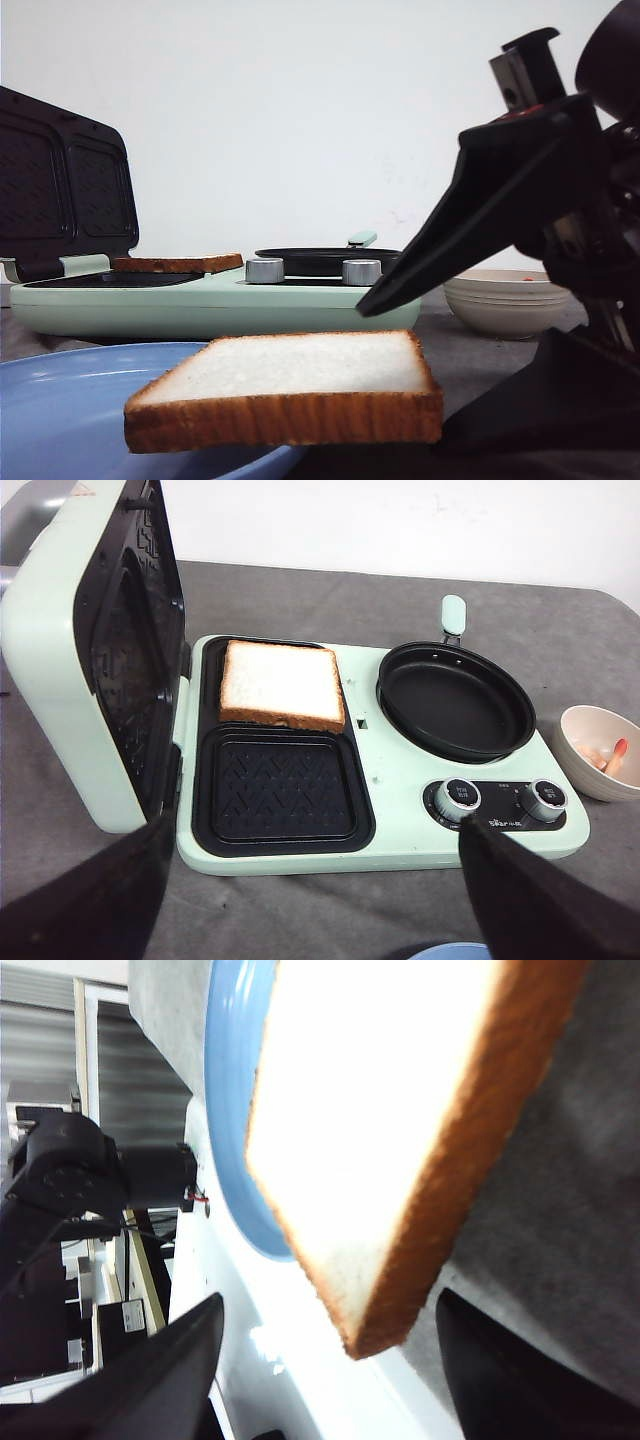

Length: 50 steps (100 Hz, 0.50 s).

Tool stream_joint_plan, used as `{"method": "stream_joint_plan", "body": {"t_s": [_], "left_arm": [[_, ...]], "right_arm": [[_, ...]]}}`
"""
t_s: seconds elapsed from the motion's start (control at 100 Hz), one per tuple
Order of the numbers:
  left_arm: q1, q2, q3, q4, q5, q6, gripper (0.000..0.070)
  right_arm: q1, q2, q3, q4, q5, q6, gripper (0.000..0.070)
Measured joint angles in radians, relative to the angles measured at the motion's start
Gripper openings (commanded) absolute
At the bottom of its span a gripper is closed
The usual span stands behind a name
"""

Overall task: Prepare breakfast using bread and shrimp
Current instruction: 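Reach the right gripper to the blue plate and grasp the other slice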

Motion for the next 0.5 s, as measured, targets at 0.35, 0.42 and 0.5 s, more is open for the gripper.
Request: {"method": "stream_joint_plan", "body": {"t_s": [0.35, 0.42, 0.5], "left_arm": [[0.0, 0.0, 0.0, 0.0, -0.002, 0.0, 0.0511], [0.0, 0.0, 0.0, 0.0, -0.002, 0.0, 0.0511], [0.0, 0.0, 0.0, 0.0, -0.002, 0.0, 0.0511]], "right_arm": [[0.038, 0.005, 0.0, 0.034, 0.027, 0.031, 0.0], [0.038, 0.005, 0.0, 0.037, 0.028, 0.037, 0.0], [0.038, 0.005, 0.0, 0.04, 0.047, 0.04, 0.0]]}}
